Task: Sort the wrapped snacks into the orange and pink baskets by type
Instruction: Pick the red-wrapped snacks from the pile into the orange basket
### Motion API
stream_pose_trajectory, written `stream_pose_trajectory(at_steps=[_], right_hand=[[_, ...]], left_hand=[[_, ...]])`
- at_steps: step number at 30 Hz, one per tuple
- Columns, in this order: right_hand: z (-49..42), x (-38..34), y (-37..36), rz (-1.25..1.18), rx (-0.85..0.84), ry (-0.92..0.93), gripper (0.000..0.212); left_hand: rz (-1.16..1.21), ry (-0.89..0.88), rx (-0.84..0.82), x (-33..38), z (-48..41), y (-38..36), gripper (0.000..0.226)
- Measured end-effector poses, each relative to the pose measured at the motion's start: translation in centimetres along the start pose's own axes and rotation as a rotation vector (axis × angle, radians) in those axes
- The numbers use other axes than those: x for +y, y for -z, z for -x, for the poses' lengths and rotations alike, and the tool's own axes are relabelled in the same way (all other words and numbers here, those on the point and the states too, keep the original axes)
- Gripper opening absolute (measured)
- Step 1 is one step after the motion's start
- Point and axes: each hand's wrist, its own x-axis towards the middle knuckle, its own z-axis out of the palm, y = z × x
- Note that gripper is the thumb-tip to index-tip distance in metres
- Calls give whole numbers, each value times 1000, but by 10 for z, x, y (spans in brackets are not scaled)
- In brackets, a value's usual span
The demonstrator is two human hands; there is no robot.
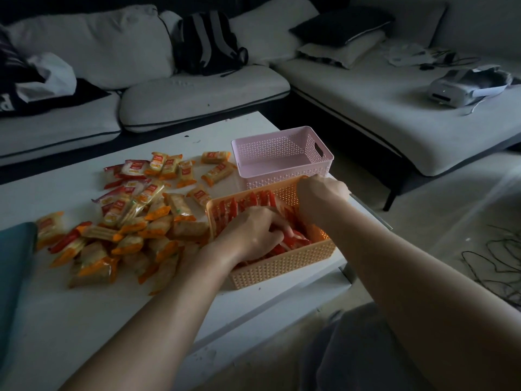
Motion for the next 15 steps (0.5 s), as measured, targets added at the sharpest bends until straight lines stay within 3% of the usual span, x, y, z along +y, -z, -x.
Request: stream_pose_trajectory(at_steps=[3, 8, 11, 15], right_hand=[[0, 8, 3, -39, 97, 33, 21], [0, 38, 17, -289, 327, 204, 9], [2, 42, 19, -533, 382, 370, 16], [-2, 35, 11, -771, 387, 357, 22]], left_hand=[[39, -18, 38, -1, 1, 2, 32], [235, 23, 413, -13, -11, 3, 25], [369, 59, 312, -11, -21, 4, 52], [276, -2, 455, -6, -30, 0, 35]])
